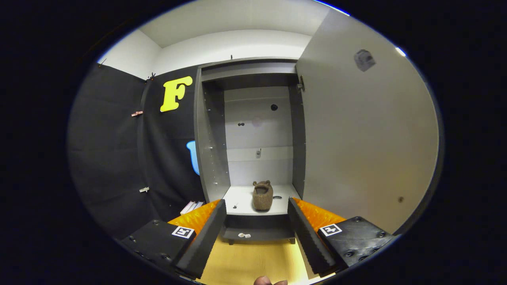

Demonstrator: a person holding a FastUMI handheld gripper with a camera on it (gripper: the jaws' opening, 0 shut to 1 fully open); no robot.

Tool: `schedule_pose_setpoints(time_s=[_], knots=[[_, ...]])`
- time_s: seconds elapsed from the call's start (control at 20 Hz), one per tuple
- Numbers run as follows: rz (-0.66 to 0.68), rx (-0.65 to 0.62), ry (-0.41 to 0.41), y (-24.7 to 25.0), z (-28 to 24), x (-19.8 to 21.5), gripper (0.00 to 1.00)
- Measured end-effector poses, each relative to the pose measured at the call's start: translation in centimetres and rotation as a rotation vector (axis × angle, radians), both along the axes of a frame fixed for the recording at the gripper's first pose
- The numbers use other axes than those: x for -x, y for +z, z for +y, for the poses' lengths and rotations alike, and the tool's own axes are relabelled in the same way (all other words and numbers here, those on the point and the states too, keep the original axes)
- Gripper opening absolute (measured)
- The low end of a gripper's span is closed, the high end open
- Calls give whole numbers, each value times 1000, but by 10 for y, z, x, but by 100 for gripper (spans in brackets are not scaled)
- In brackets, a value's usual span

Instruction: Open the shoe cabinet door, grab the shoes and put them into the shoe cabinet, then close the shoe cabinet door.

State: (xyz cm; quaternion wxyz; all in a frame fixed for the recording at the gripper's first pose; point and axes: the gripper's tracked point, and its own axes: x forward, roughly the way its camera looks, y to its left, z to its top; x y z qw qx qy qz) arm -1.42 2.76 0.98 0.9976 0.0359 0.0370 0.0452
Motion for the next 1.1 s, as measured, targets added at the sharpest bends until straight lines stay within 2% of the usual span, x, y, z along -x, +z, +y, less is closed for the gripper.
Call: schedule_pose_setpoints(time_s=[0.25,0.4,0.55,0.85,1.1], knots=[[-14,41,17,-6,-23,59,99],[-30,14,33,5,-39,89,98],[-27,-15,3,8,-72,107,98],[-13,-10,-131,-1,-169,120,98],[-18,34,-179,-7,-222,110,99]])
